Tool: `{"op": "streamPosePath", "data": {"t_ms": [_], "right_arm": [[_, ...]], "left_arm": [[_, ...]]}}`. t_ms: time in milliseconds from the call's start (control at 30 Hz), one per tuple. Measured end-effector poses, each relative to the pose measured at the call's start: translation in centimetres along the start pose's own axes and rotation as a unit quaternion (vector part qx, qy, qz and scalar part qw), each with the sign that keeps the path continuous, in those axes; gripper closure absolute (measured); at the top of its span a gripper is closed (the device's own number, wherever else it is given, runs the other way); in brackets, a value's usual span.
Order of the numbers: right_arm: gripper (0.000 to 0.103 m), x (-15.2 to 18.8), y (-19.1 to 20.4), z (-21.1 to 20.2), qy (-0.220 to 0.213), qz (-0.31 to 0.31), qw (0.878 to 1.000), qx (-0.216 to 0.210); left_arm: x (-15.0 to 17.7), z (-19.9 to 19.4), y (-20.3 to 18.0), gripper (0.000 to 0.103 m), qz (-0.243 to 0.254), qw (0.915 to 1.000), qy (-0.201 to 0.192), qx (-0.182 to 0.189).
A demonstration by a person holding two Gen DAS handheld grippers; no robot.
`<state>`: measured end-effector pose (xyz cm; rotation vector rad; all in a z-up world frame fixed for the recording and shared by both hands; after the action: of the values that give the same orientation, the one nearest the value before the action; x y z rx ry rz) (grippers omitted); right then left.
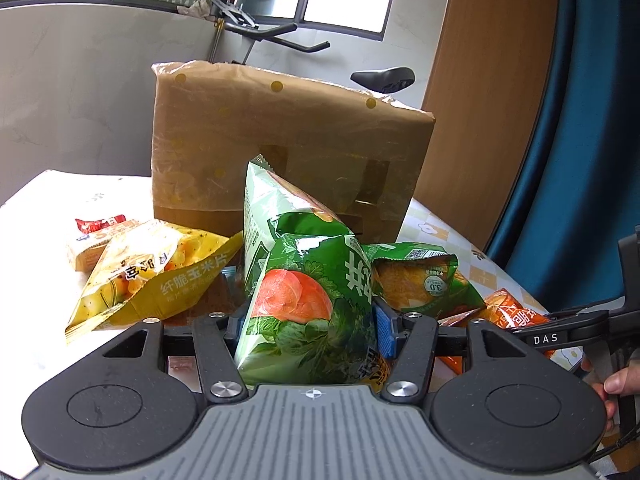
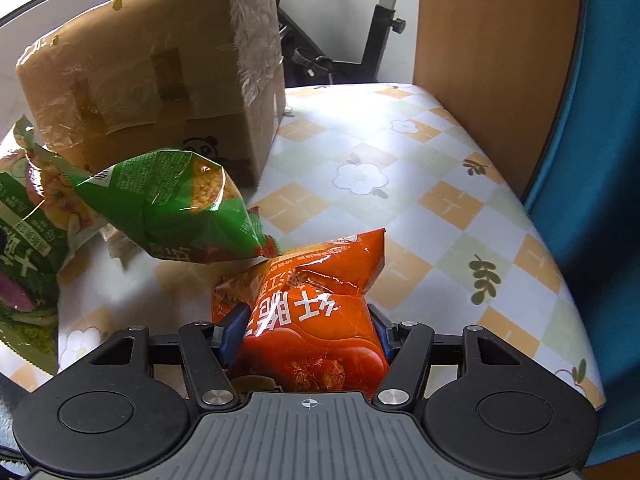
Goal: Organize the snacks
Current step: 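Lift both bags and carry them over the box opening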
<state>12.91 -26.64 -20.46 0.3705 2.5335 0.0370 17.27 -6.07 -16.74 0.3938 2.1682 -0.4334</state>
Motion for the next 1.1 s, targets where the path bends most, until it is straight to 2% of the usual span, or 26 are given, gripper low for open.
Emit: {"op": "streamPosePath", "data": {"t_ms": [167, 433, 633, 800, 1100], "right_arm": [[0.046, -0.1, -1.0, -0.2, -0.005, 0.004, 1.000, 0.020], [0.046, -0.2, -1.1, -0.4, -0.014, 0.007, 1.000, 0.019], [0.046, -0.3, -0.5, -0.6, -0.020, 0.002, 1.000, 0.012], [0.046, -0.9, -0.3, -1.3, -0.035, 0.000, 0.999, 0.011], [0.046, -4.0, -0.8, -4.2, -0.095, 0.001, 0.995, 0.006]], "left_arm": [[-0.1, -1.0, -0.4, 0.044, 0.015, 0.9996, -0.016, -0.015], [-0.9, -3.1, -0.9, 0.044, 0.034, 0.9971, -0.055, -0.041], [-1.4, -3.4, -0.7, 0.044, 0.026, 0.9966, -0.058, -0.051], [-2.7, -4.3, -0.9, 0.044, 0.031, 0.9953, -0.081, -0.043], [-5.7, -5.3, -0.7, 0.044, 0.015, 0.9938, -0.109, -0.017]]}}
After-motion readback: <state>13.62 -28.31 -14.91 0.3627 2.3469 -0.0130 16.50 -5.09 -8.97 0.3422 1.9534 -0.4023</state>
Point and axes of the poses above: each gripper's, at about its wrist camera, not at the fingertips, and z roughly the way its jaws point, y to its left, x to its underside, the point moved 6 cm from there along z, roughly the way its jaws point, and after that the axes turned 6 degrees about y, right-handed, at the moved point
